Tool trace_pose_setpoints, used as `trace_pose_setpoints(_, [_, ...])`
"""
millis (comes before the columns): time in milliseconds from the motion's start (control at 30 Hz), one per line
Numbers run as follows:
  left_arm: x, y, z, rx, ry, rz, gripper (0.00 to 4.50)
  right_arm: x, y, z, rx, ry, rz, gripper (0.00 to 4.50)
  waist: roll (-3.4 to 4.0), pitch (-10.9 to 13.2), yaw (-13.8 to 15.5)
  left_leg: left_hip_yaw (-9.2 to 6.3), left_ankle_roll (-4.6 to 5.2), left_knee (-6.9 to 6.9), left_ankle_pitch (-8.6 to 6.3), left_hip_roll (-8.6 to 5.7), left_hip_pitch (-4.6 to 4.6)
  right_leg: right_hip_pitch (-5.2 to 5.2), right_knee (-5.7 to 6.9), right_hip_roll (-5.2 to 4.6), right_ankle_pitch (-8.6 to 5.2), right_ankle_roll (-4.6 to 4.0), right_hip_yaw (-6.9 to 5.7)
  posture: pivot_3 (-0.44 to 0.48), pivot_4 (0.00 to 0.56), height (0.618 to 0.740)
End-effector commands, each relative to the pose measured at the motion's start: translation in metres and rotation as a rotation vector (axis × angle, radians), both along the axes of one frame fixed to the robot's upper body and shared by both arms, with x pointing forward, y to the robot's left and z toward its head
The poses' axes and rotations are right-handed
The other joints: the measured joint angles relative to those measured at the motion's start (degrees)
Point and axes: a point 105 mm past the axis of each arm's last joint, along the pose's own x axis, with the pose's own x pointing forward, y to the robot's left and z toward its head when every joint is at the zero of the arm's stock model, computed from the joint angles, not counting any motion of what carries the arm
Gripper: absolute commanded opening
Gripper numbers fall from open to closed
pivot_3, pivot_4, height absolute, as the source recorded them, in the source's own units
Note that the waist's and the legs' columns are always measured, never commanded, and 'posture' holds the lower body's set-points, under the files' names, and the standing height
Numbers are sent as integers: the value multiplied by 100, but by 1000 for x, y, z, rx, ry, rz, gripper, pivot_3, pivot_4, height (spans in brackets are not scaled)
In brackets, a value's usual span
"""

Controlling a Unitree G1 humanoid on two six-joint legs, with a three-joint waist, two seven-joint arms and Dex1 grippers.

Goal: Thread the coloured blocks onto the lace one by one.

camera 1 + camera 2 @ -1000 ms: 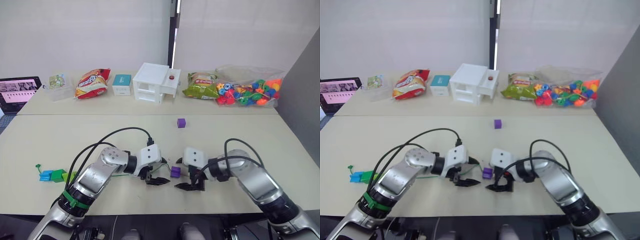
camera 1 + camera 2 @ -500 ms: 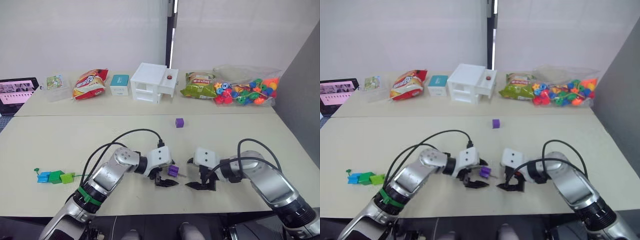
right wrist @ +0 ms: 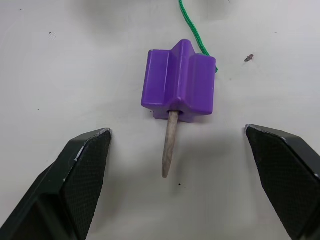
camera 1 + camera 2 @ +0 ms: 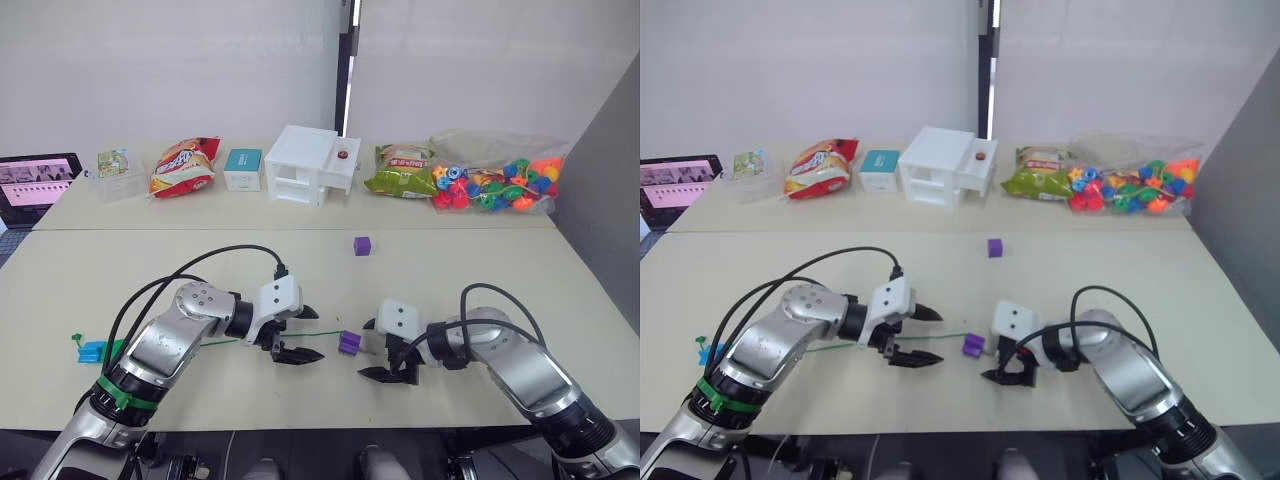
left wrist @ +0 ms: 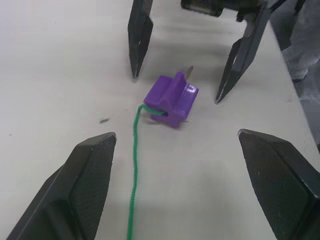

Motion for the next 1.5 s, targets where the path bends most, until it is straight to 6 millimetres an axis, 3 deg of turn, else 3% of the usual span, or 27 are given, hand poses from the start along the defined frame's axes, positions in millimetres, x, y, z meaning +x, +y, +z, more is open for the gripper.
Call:
trace_pose_setpoints(33, [3,-21,-5,45,-106,-120,4100,4,-2,6,-12,-33,-10,4500,0,0,30,0,0,1,0,-1,1,4,-4,0,0,0,0,0,150,740])
trace_pose_setpoints(467, [21,-51,-30,100,-151,-260,4100,-2,-8,6,-15,-23,-74,4500,0,-1,22,1,0,3,0,-2,-3,0,-1,1,0,0,1,0,150,740])
trace_pose_setpoints(567, [20,-51,-31,96,-142,-281,3358,-2,-8,6,-15,-21,-85,4500,0,0,21,1,0,5,0,-2,-3,3,-2,0,0,0,0,0,150,740])
trace_pose_setpoints(767, [19,-54,-27,75,-133,-287,1378,-4,-8,5,-13,-15,-93,4500,0,0,16,1,1,5,0,-2,-2,2,-1,0,0,0,1,0,150,740])
trace_pose_setpoints(933, [17,-54,-26,71,-129,-289,1363,-4,-6,6,-3,-20,-88,4500,0,-1,15,1,1,5,0,-2,-2,2,1,0,0,0,0,0,150,740])
trace_pose_setpoints(1067, [17,-54,-26,72,-127,-287,1363,-3,-9,5,-33,-33,-78,3357,0,0,14,1,1,5,0,-2,-1,2,1,0,0,0,1,0,150,740])
trace_pose_setpoints(1400, [17,-54,-23,68,-121,-276,1363,-2,-12,9,-50,-48,-62,0,-1,0,15,0,0,6,0,-2,-2,3,0,1,0,0,1,0,150,740])
trace_pose_setpoints(1500, [19,-51,-21,76,-124,-263,1363,-2,-11,13,-56,-66,-37,0,0,0,11,1,1,6,0,-2,-2,2,2,1,0,0,1,0,150,740])
